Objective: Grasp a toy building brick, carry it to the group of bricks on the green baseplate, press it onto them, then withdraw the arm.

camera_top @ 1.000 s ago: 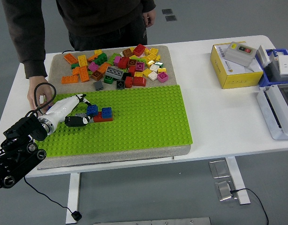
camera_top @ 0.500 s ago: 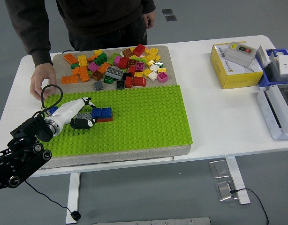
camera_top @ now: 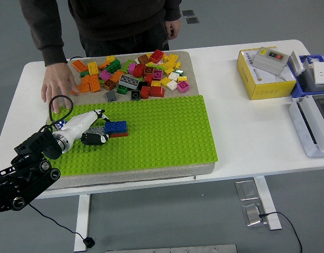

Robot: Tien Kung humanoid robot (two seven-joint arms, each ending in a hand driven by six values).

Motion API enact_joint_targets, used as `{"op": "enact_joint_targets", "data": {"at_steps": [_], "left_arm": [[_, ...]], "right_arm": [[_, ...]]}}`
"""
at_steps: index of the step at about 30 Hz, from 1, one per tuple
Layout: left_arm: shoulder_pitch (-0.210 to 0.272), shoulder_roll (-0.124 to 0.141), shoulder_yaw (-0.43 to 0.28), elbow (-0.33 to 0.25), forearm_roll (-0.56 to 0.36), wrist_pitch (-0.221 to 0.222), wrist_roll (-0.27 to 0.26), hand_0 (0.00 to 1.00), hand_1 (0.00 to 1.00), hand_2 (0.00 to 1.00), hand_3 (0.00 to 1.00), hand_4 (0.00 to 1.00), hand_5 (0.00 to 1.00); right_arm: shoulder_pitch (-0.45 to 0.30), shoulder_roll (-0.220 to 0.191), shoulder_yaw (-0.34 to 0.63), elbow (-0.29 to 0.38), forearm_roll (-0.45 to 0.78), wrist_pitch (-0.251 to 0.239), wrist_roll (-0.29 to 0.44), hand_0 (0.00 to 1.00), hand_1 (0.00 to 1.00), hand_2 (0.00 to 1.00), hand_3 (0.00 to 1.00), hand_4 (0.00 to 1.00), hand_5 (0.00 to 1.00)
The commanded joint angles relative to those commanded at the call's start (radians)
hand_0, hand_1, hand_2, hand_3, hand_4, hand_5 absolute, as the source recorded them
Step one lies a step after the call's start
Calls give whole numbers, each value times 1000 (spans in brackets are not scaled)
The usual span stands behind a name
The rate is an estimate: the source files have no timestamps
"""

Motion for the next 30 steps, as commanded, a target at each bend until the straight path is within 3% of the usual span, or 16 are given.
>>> {"op": "enact_joint_targets", "data": {"at_steps": [30], "left_arm": [[-9, -8, 24, 26, -16, 0, -12, 998, 998, 998, 630, 544, 297]], "right_arm": [[-2, 1, -13, 0, 12, -1, 11, 658, 605, 681, 680, 496, 998]]}}
